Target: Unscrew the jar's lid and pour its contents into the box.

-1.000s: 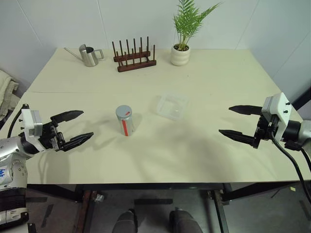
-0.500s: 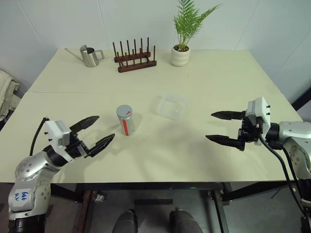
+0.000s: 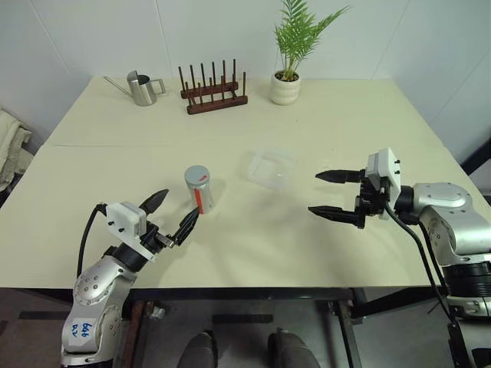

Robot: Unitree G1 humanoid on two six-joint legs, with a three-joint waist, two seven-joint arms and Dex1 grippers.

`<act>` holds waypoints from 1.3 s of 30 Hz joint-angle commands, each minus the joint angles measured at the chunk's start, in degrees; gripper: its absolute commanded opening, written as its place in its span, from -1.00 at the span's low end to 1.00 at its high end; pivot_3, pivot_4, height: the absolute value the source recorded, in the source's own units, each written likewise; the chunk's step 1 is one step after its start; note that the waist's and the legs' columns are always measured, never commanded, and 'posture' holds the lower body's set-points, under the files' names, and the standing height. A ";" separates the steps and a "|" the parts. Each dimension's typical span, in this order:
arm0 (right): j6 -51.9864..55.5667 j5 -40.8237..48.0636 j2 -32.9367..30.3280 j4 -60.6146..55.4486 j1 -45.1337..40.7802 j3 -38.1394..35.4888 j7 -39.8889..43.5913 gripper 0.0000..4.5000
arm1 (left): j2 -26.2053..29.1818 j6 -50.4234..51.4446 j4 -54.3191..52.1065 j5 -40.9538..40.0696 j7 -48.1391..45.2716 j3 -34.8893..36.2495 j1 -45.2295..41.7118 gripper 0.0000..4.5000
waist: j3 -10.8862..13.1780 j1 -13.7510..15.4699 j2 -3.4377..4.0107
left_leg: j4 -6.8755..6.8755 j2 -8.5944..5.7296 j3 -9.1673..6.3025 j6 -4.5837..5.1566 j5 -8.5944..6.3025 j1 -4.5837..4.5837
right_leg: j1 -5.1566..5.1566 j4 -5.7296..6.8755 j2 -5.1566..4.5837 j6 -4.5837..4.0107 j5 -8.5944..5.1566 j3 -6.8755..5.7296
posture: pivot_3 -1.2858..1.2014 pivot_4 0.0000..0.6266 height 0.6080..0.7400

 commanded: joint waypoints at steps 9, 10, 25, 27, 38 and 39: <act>-0.29 -0.35 1.01 0.14 -3.20 -0.17 0.19 1.00 | -4.64 -0.80 3.87 7.22 6.25 -6.76 -4.18 0.99 | 0.00 0.06 0.00 | -0.02 -0.01 -0.01 0.00 0.00 0.00 | 0.00 -0.01 0.01 0.01 0.01 0.00 | 0.03 -0.52 1.00; -0.27 -0.42 0.98 0.21 -3.25 -0.18 0.19 1.00 | -5.32 -0.24 4.23 7.27 7.00 -6.86 -4.61 0.99 | 0.00 0.06 0.00 | -0.02 -0.01 -0.01 0.00 0.00 -0.01 | 0.00 -0.02 0.01 0.01 0.01 0.00 | 0.03 -0.52 1.00; 0.89 -0.92 0.95 -0.13 -3.26 -0.39 -0.24 1.00 | -9.76 -1.31 9.75 11.14 13.38 -7.58 -9.13 0.99 | 0.00 0.14 0.00 | 0.00 -0.03 -0.02 0.00 0.00 -0.02 | 0.00 -0.02 0.01 0.05 0.04 0.00 | 0.03 -0.52 1.00; 0.88 -0.96 1.12 -0.10 -3.36 -0.29 -0.32 1.00 | -9.95 -1.21 10.85 11.50 13.70 -7.73 -10.16 0.99 | 0.00 0.12 0.00 | 0.00 -0.05 -0.02 -0.01 0.00 -0.03 | 0.00 -0.05 0.00 0.07 0.04 0.01 | 0.03 -0.52 1.00; 0.55 -1.61 1.61 0.40 -4.05 -0.29 -0.43 1.00 | -11.40 -3.50 15.01 12.31 14.31 -8.41 -15.22 0.99 | 0.00 0.10 0.00 | -0.01 -0.07 -0.01 -0.01 0.00 -0.05 | 0.01 -0.08 0.00 0.12 0.07 0.01 | 0.03 -0.52 1.00; 0.51 -1.65 1.59 0.37 -3.99 -0.33 -0.37 1.00 | -11.44 -3.78 15.12 12.30 14.16 -8.47 -15.31 0.99 | 0.00 0.10 0.00 | -0.01 -0.06 -0.02 -0.01 0.00 -0.04 | 0.00 -0.07 0.01 0.12 0.07 0.01 | 0.03 -0.52 1.00</act>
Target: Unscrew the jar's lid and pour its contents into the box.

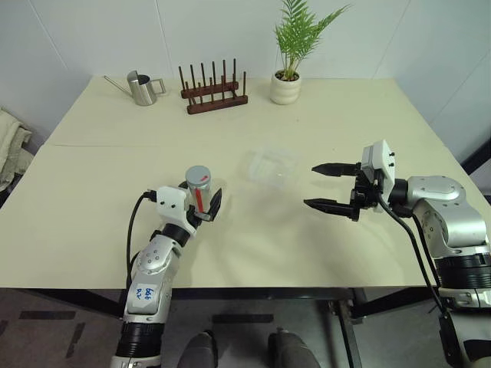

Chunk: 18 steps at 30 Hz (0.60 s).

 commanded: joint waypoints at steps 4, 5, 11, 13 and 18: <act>-0.47 0.19 -0.20 -0.92 -0.91 -0.68 -0.06 1.00 | -0.58 -1.42 -0.24 -0.12 -0.31 -0.43 -0.79 0.99 | 0.00 0.02 0.00 | -0.01 0.00 0.00 0.00 0.00 -0.01 | 0.00 -0.01 0.00 0.00 0.00 0.00 | 0.03 -0.52 1.00; -0.49 0.15 -0.19 -0.89 -0.93 -0.68 -0.07 1.00 | -0.59 -1.34 -0.24 -0.10 -0.41 -0.58 -0.76 0.99 | 0.00 0.04 0.00 | 0.00 0.00 0.00 0.00 0.00 -0.01 | 0.00 -0.02 0.00 0.00 0.00 0.00 | 0.03 -0.52 1.00; -0.46 0.15 -0.36 -1.03 -0.68 -0.94 -0.19 1.00 | -1.01 -1.69 -0.93 -0.32 -1.15 -1.21 -0.13 0.31 | 0.00 0.02 0.00 | 0.00 0.00 0.00 0.00 0.00 -0.01 | 0.00 -0.02 0.00 0.01 0.00 0.00 | 0.03 -0.52 1.00; -0.48 0.17 -0.41 -1.07 -0.61 -1.01 -0.19 1.00 | -1.15 -2.33 -0.88 -0.36 -1.27 -1.17 -0.15 0.11 | 0.00 0.01 0.00 | 0.00 0.00 0.00 0.00 0.00 -0.01 | 0.00 -0.02 0.00 0.01 0.00 0.00 | 0.03 -0.52 1.00; 0.15 0.52 -0.18 -2.48 -0.33 -1.37 -1.48 1.00 | -0.15 -2.55 -1.38 -1.19 -2.63 -0.38 -0.54 -0.11 | 0.00 0.00 0.00 | -0.01 0.00 0.00 0.00 0.00 -0.01 | 0.00 -0.03 0.00 0.00 0.00 0.00 | 0.03 -0.52 1.00</act>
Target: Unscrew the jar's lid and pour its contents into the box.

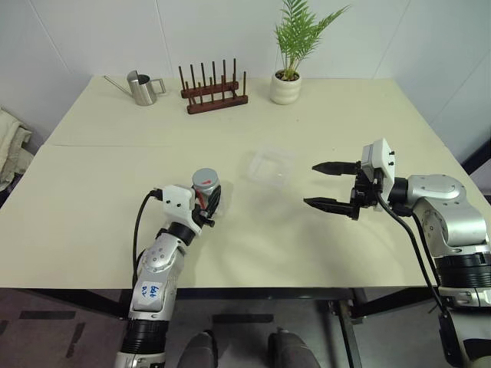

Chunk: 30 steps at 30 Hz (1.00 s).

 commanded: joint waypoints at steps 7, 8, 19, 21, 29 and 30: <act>3.79 0.49 3.50 -11.32 1.50 -0.73 -10.57 1.00 | 6.25 -1.17 -2.64 -8.32 -13.40 1.73 -1.75 -0.11 | 0.01 -0.06 0.01 | -0.04 0.01 0.00 0.00 0.00 0.00 | -0.03 0.00 0.01 -0.01 0.00 0.00 | 0.03 -0.52 1.00; 5.87 0.76 4.47 -13.69 1.56 -0.51 -13.03 1.00 | 8.46 -0.26 -2.46 -8.81 -16.17 1.41 -2.53 -0.11 | 0.00 -0.08 0.01 | -0.04 0.01 0.00 0.00 0.00 0.00 | -0.03 0.00 0.00 -0.01 0.00 0.00 | 0.03 -0.52 1.00; 25.03 4.07 17.54 -37.06 0.36 0.99 -37.97 1.00 | 19.45 5.08 2.90 -17.68 -38.50 0.32 -12.08 -0.11 | 0.01 -0.04 0.03 | -0.28 0.04 -0.06 -0.04 0.02 -0.09 | -0.08 -0.18 -0.03 -0.08 -0.02 -0.07 | 0.03 -0.52 1.00; 28.36 4.83 19.43 -39.66 -0.61 1.46 -41.47 1.00 | 20.26 5.68 4.69 -17.90 -40.89 -0.03 -13.78 -0.11 | 0.01 -0.07 0.03 | -0.38 0.04 -0.05 -0.04 0.02 -0.09 | -0.10 -0.23 -0.03 -0.07 -0.02 -0.07 | 0.03 -0.52 1.00; 37.85 7.82 28.40 -46.77 -1.37 6.94 -52.17 1.00 | 20.58 7.64 9.43 -17.84 -47.34 -1.96 -19.28 -0.11 | 0.01 -0.14 0.03 | -0.61 0.05 -0.05 -0.03 0.02 -0.09 | -0.14 -0.35 -0.03 -0.12 -0.04 -0.10 | 0.03 -0.52 1.00; 38.33 7.73 29.23 -47.34 -1.32 7.97 -53.10 1.00 | 20.43 7.19 9.87 -17.34 -47.46 -2.16 -19.80 -0.11 | 0.01 -0.15 0.03 | -0.64 0.06 -0.05 -0.03 0.02 -0.09 | -0.16 -0.36 -0.03 -0.12 -0.05 -0.10 | 0.03 -0.52 1.00</act>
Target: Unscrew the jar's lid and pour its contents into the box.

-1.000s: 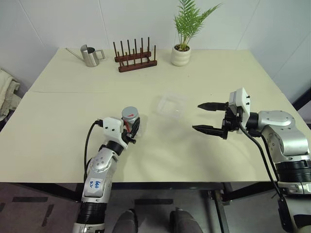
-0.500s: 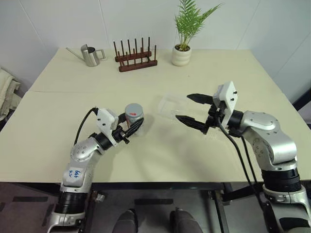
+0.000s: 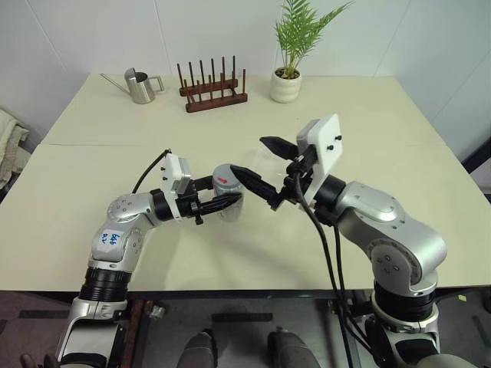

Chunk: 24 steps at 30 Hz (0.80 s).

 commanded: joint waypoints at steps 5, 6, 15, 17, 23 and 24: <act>1.70 -2.23 4.10 -2.65 -0.06 6.07 -6.88 1.00 | -0.56 -1.56 -0.02 0.17 -2.43 -0.72 -2.85 -0.11 | 0.00 -0.03 0.00 | -0.07 0.01 0.00 0.02 0.02 0.00 | -0.06 0.03 0.02 -0.03 -0.02 0.00 | 0.03 -0.52 1.00; 0.98 -2.49 4.31 -2.31 0.09 6.17 -7.17 1.00 | -0.60 -1.57 -0.19 0.17 -2.60 -0.76 -2.83 -0.11 | 0.00 0.00 0.00 | -0.07 0.01 0.01 0.02 0.02 0.00 | -0.06 0.02 0.01 -0.03 -0.02 0.00 | 0.03 -0.52 1.00; -3.17 -7.15 1.72 1.89 0.76 7.73 -5.71 1.00 | -0.53 -1.27 -1.49 -0.04 -2.73 -0.44 -2.39 -0.11 | 0.00 -0.06 0.00 | -0.09 0.02 0.00 0.04 0.03 0.00 | -0.07 0.02 0.03 -0.03 -0.02 -0.01 | 0.03 -0.52 1.00; -3.45 -6.87 1.52 1.79 0.98 7.74 -4.86 1.00 | -0.52 -1.36 -1.53 0.03 -2.70 -0.41 -2.33 -0.11 | 0.00 -0.05 0.00 | -0.12 0.01 0.00 0.04 0.03 0.00 | -0.06 -0.01 0.02 -0.03 -0.02 -0.01 | 0.03 -0.52 1.00; -3.51 -6.64 1.59 1.33 1.60 7.52 -4.08 1.00 | -0.53 -1.83 -1.29 0.29 -2.59 -0.31 -2.28 -0.11 | 0.00 -0.08 0.00 | -0.13 0.02 0.00 0.04 0.03 0.00 | -0.07 0.00 0.03 -0.03 -0.02 -0.01 | 0.03 -0.52 1.00; -3.49 -6.61 1.62 1.25 1.70 7.48 -4.02 1.00 | -0.58 -1.89 -1.28 0.33 -2.55 -0.34 -2.30 -0.11 | 0.00 -0.07 0.00 | -0.13 0.02 0.00 0.04 0.03 0.00 | -0.06 0.00 0.03 -0.03 -0.02 -0.01 | 0.03 -0.52 1.00</act>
